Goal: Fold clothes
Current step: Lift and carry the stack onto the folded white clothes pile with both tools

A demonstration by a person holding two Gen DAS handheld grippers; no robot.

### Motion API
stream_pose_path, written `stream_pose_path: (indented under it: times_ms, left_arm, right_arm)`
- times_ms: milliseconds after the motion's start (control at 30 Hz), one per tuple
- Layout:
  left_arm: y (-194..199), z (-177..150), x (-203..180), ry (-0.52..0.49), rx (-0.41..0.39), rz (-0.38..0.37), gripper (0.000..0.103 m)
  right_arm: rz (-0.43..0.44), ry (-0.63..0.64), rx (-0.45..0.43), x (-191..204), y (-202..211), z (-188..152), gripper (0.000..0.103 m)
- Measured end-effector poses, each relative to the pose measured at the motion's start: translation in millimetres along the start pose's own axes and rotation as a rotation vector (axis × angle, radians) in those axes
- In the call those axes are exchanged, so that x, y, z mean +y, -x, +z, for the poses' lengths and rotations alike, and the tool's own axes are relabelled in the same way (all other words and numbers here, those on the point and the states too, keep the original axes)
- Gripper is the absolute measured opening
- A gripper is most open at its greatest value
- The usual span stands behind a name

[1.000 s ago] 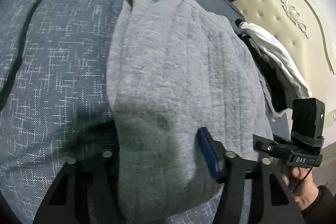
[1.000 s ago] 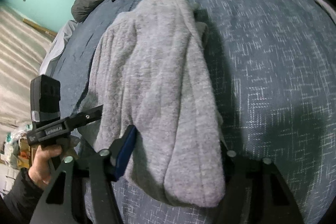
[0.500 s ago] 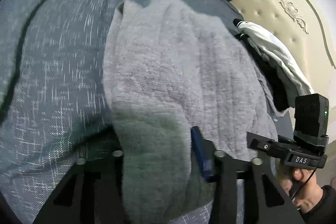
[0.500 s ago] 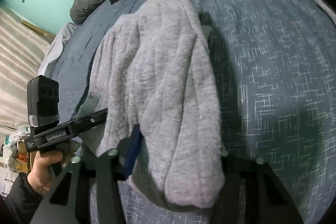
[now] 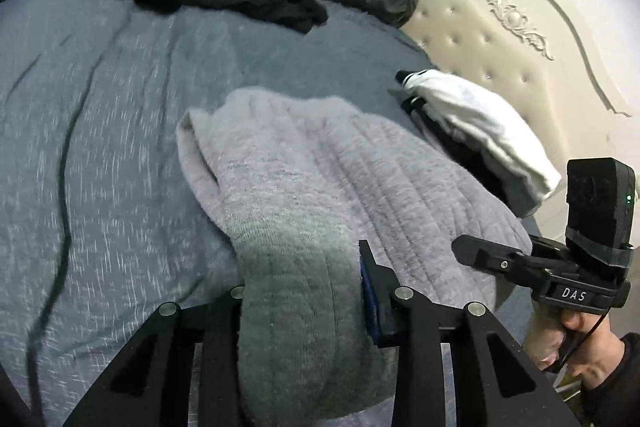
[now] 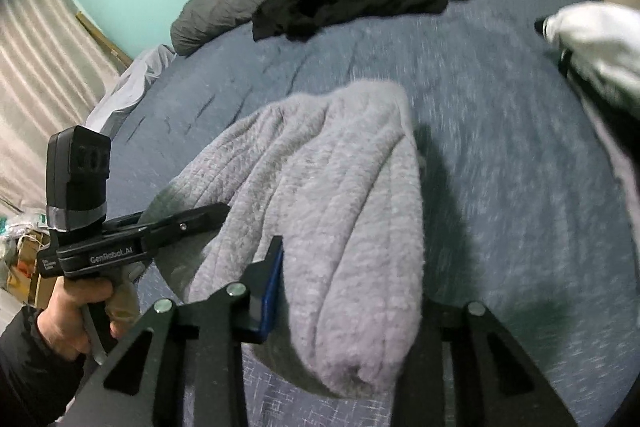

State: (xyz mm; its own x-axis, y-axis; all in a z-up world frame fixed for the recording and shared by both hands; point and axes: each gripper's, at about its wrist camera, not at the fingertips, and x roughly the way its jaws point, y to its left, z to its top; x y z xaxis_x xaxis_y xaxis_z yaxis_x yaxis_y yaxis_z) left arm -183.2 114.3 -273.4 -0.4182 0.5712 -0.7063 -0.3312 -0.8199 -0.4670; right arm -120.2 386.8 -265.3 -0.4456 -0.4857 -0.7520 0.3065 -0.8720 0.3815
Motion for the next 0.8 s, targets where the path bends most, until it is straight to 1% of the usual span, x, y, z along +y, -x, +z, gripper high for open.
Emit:
stream_pose_path:
  times_ms: [267, 300, 467, 600, 700, 800]
  left_arm:
    - [25, 20, -40, -0.043, -0.039, -0.018, 0.035]
    - [28, 23, -46, -0.05, -0.044, -0.02, 0.035]
    - [33, 48, -82, -0.088, -0.071, -0.033, 0.035]
    - [33, 73, -120, -0.121, -0.098, -0.048, 0.035]
    - [28, 97, -156, -0.148, -0.118, -0.066, 0.035]
    - [17, 123, -190, -0.158, -0.138, -0.103, 0.035]
  right_arm:
    - [-0.023, 0.055, -0.059, 16, 25, 31, 0.032]
    - [-0.027, 0.058, -0.065, 20, 25, 36, 0.032]
    - [-0.052, 0.077, -0.107, 19, 50, 58, 0.032]
    - [-0.076, 0.097, -0.146, 11, 83, 76, 0.032]
    - [-0.102, 0.111, -0.181, -2, 115, 95, 0.032]
    - [-0.124, 0.121, -0.216, -22, 148, 111, 0.032]
